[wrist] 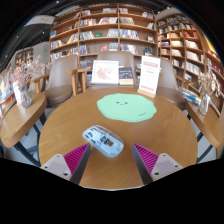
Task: Arrange mouse
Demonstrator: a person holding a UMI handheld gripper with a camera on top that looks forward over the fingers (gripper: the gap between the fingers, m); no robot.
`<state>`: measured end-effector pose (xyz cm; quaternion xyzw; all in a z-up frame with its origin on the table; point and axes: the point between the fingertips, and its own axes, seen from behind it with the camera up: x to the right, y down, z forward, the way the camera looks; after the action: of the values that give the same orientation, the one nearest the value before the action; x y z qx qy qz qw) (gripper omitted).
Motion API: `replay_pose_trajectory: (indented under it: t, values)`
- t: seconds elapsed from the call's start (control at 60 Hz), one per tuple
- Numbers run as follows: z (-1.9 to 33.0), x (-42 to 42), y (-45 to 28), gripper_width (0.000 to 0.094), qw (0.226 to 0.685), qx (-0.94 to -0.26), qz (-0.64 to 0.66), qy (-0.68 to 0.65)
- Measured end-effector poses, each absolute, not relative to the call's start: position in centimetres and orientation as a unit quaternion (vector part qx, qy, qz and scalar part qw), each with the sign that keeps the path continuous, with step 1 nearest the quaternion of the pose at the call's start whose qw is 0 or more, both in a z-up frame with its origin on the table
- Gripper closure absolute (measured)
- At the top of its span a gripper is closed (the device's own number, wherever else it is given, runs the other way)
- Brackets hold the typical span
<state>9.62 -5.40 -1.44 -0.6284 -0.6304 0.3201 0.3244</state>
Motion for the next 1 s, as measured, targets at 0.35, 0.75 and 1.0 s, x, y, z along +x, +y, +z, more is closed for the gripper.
replay_pose_trajectory:
  t: [0.35,0.75,1.0]
  values:
    - [-1.5,4.5,-5.0,0.0084,0.319,-0.644,0.306,-0.625]
    - [-1.5,3.0,-4.2,0.0514,0.317,-0.654,0.278,-0.628]
    - [7.7,0.4,-4.0,0.0524,0.322,-0.643,0.339,-0.606]
